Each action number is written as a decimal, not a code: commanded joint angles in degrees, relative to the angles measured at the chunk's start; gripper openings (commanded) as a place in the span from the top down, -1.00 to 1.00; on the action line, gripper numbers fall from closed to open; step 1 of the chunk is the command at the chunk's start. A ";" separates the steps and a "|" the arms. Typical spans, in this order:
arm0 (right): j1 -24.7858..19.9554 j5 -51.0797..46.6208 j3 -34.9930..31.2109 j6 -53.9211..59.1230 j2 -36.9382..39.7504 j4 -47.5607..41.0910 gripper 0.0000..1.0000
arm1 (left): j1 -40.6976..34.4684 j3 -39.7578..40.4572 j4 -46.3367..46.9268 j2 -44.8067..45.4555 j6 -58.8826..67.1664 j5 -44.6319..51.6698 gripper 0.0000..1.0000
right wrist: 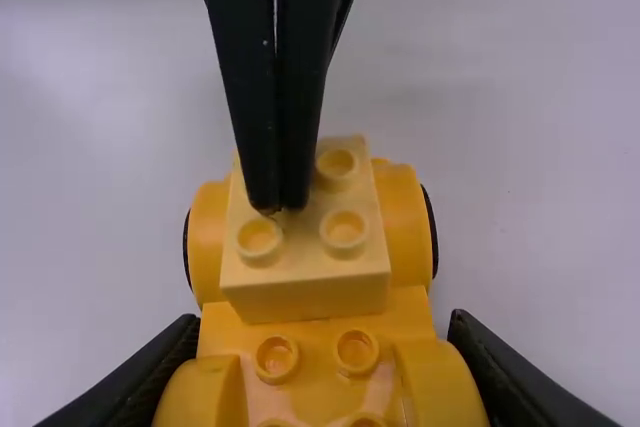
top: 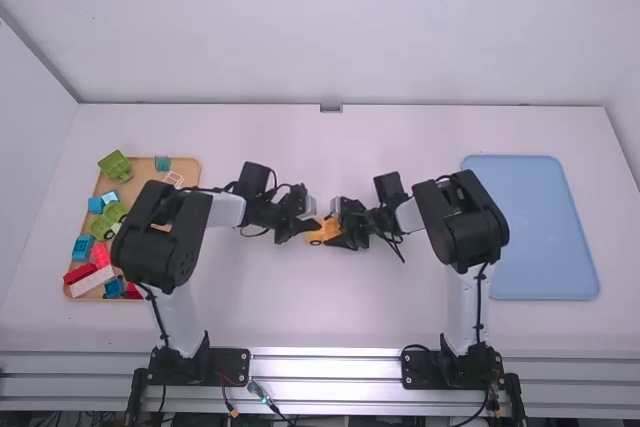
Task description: Assemble lego blocks to make yellow taxi
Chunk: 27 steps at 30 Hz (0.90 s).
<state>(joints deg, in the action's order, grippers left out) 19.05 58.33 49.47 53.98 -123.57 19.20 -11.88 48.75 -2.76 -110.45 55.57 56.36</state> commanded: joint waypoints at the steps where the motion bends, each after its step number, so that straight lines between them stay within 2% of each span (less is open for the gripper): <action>1: -0.37 0.33 0.39 -1.70 -1.29 -0.22 0.18 | 0.66 -2.27 2.86 -2.56 1.16 -9.46 0.97; 2: -0.37 0.31 0.39 -1.70 -1.29 -0.24 0.17 | 0.61 -2.27 3.89 -2.56 0.04 -13.64 0.97; 5: -0.37 0.33 0.39 -1.70 -1.29 -0.09 0.17 | 0.24 -2.34 6.58 -2.58 0.02 -16.98 0.97; 13: -0.35 0.33 0.39 -1.73 -1.29 -0.31 0.17 | 0.17 -0.04 6.05 -1.33 3.37 -5.27 0.97; 18: -0.35 0.33 0.39 -1.70 -1.29 -0.31 0.16 | 0.50 6.45 10.99 5.29 3.43 4.04 0.97; 24: -0.35 -0.46 0.39 -1.68 -1.29 -0.26 0.11 | 2.84 13.22 19.02 13.46 3.32 6.08 0.96; 25: -0.35 -1.11 0.39 -1.77 -1.27 -0.24 0.10 | 3.52 14.29 20.74 14.97 2.12 4.63 0.74; 26: -0.35 -1.60 0.39 -1.90 -1.27 -0.22 0.09 | 4.22 15.06 22.08 16.15 0.28 2.73 0.34; 27: -0.35 -1.92 0.39 -2.25 -1.27 -0.17 0.09 | 4.57 15.41 22.62 16.61 -0.76 1.64 0.14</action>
<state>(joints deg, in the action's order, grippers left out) 18.96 58.11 49.50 52.77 -123.59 19.46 -8.49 63.35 18.87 -95.66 56.90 58.74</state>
